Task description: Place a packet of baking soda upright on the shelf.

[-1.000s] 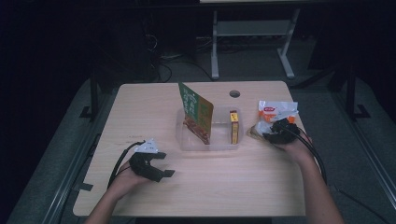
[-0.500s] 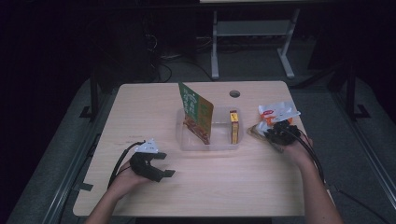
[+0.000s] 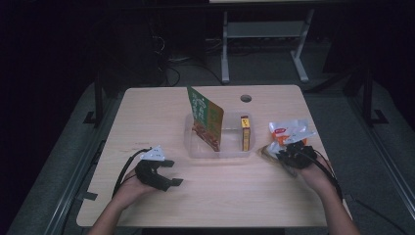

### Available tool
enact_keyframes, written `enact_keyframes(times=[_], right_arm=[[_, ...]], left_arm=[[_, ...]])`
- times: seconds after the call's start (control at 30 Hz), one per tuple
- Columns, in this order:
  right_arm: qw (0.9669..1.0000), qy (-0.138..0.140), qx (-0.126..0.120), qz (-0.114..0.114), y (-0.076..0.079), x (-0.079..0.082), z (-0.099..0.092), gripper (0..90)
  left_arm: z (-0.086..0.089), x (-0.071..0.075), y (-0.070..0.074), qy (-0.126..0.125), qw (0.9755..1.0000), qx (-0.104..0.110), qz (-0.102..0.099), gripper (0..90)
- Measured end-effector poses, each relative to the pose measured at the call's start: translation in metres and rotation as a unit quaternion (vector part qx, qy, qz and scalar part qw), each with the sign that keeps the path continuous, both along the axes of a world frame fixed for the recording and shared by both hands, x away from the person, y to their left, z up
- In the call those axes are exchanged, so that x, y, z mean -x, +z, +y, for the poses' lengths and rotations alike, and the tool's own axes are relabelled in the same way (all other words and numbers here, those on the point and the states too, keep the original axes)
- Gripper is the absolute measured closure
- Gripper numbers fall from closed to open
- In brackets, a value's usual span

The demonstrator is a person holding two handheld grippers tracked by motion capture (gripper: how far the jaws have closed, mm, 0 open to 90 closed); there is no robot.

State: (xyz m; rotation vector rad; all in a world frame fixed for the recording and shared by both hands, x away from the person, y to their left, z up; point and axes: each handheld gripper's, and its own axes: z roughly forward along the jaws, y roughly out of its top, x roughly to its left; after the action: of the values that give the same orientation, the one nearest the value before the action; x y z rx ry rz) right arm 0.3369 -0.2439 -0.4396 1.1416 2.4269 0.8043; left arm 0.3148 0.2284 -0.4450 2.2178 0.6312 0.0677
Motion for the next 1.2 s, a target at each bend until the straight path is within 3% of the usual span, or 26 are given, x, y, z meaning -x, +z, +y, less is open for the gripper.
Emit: enact_keyframes(times=[0.27,0.4,0.43,0.47,0.5,0.57,0.73,0.77,0.87,1.03,1.17,1.2], right_arm=[[0.9996,0.025,0.001,0.016,0.003,0.048,0.022,78.9],[0.9986,0.045,-0.015,0.021,0.005,0.069,0.031,79.3],[0.9983,0.048,-0.028,0.019,0.009,0.072,0.030,83.0],[0.9972,0.050,-0.054,0.017,0.015,0.073,0.027,81.5],[0.9971,0.044,-0.061,0.011,0.019,0.072,0.024,81.7],[0.9982,0.034,-0.049,-0.007,0.024,0.067,0.016,84.7],[0.9994,0.021,-0.028,0.006,0.015,0.052,0.000,89.3],[0.9990,0.028,-0.024,0.025,0.008,0.048,-0.004,89.7],[0.9973,0.047,-0.019,0.053,0.000,0.050,-0.001,89.9],[0.9959,0.071,-0.018,0.053,0.001,0.057,0.008,90.0],[0.9932,0.094,-0.029,0.062,0.000,0.062,0.018,90.0],[0.9912,0.114,-0.030,0.061,0.000,0.064,0.026,89.9]], left_arm=[[-0.002,0.001,0.001,-0.002,1.0000,-0.003,0.003,17.9],[-0.003,0.001,0.001,-0.003,1.0000,-0.002,0.004,17.9],[-0.003,0.001,0.001,-0.003,1.0000,-0.003,0.004,17.9],[-0.003,0.001,0.000,-0.003,1.0000,-0.003,0.002,17.9],[-0.004,0.001,0.000,-0.003,1.0000,-0.003,0.003,17.9],[-0.004,0.001,0.000,-0.006,1.0000,-0.004,0.003,17.9],[-0.005,0.001,0.000,-0.008,0.9999,-0.006,0.004,17.9],[-0.005,0.001,0.000,-0.007,0.9999,-0.006,0.005,17.9],[-0.004,0.001,0.000,-0.007,1.0000,-0.004,0.006,17.9],[-0.006,0.002,-0.001,-0.013,0.9999,-0.007,0.006,17.9],[-0.008,0.003,0.000,-0.017,0.9998,-0.005,0.004,17.9],[-0.008,0.004,0.000,-0.018,0.9998,-0.005,0.006,17.9]])
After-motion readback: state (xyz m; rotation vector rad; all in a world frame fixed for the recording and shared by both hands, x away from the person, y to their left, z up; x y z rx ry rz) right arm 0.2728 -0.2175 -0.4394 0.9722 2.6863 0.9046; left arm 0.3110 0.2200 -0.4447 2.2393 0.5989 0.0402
